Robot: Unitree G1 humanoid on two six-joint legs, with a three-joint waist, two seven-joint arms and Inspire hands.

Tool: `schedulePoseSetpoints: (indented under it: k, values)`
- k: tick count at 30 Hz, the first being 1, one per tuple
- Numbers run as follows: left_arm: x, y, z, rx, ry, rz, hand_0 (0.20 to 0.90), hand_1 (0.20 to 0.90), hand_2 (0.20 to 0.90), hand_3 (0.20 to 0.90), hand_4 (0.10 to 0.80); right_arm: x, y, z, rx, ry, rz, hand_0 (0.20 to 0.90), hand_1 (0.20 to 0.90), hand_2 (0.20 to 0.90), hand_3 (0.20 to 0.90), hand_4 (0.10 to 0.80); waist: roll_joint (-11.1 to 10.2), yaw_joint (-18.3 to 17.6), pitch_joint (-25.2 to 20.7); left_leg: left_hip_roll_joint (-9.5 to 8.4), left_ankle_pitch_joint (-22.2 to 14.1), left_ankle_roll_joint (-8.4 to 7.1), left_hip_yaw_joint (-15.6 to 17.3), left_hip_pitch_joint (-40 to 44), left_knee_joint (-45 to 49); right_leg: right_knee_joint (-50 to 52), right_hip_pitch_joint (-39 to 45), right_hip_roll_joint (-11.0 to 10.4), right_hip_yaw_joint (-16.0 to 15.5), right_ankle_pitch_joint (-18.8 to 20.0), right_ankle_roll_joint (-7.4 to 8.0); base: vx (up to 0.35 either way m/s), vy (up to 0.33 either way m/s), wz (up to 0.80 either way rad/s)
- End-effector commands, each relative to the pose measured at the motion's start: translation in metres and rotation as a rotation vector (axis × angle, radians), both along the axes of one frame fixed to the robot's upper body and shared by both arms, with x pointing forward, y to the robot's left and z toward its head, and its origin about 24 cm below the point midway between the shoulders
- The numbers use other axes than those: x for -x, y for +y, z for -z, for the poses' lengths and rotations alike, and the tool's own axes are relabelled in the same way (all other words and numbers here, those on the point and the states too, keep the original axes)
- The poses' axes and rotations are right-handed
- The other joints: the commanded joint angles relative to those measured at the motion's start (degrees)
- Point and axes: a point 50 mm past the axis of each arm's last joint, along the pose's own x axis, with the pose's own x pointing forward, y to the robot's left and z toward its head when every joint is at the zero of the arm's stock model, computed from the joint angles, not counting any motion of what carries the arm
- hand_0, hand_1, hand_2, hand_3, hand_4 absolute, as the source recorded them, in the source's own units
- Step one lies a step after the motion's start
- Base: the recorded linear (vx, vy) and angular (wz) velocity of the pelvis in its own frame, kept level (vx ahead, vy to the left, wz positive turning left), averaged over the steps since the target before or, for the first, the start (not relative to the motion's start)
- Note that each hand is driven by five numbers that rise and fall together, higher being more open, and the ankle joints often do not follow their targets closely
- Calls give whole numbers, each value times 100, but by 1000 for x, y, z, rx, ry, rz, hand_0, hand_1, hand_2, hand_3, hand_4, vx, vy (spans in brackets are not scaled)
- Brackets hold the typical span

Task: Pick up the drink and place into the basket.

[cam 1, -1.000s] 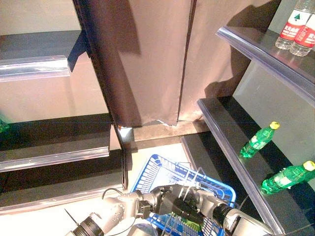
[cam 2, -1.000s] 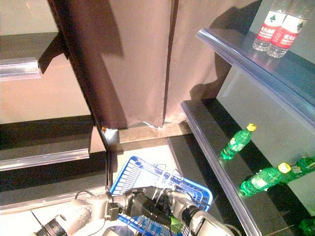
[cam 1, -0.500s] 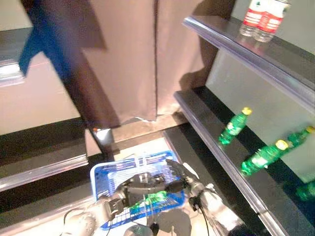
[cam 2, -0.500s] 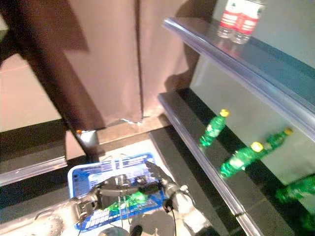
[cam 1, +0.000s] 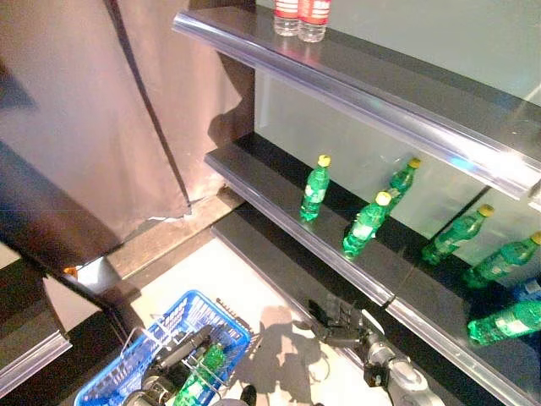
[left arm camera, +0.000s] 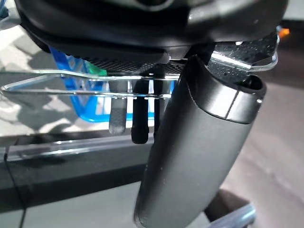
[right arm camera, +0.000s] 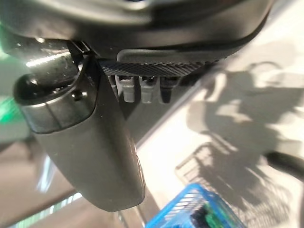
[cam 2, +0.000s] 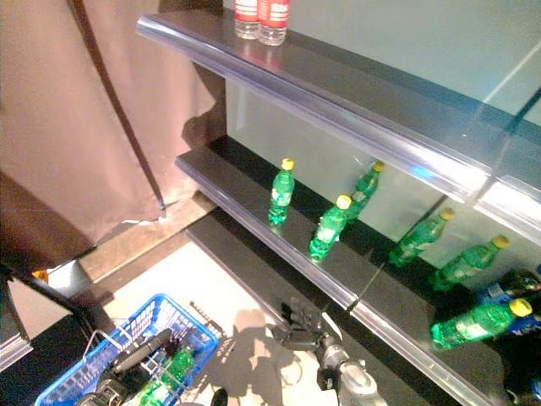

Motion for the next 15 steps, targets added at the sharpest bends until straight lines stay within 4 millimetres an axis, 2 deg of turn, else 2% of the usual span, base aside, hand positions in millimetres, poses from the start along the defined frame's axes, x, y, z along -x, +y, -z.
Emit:
schedulePoseSetpoints:
  k: [1,3,8,12,15]
  values:
    - [-91,-19,-54,87,-611,56,300,300,300,200,100,1,-32,6,-33,-7,143,900,900,900,900,800,435,-92,-592,147,-1048,-161,832,361,321,-16,-344,399,75,-9,-144,-32,-50,-36]
    - [-91,-23,-48,146,-612,42,300,300,300,200,100,17,-45,20,-16,91,210,900,900,900,900,800,443,-117,-635,186,-1064,-184,911,340,357,-16,-379,465,153,-30,-186,-27,-53,-41]
    - [-89,-33,-36,202,-577,33,300,300,300,200,100,49,-62,37,71,309,292,900,900,900,900,800,471,-164,-729,260,-1077,-235,1049,287,455,-16,-414,599,289,-52,-287,9,-35,-22]
    - [-86,-36,-30,221,-550,14,300,300,300,200,100,64,-69,42,52,394,410,900,900,900,900,800,508,-257,-793,290,-1087,-248,1133,294,464,-16,-430,705,412,-76,-344,31,-22,-24]
    - [-86,-34,-29,227,-548,-13,300,300,300,200,100,69,-73,42,97,417,389,900,900,900,900,800,530,-324,-823,301,-1092,-249,1159,296,460,-16,-445,775,501,-88,-385,34,-18,-25]
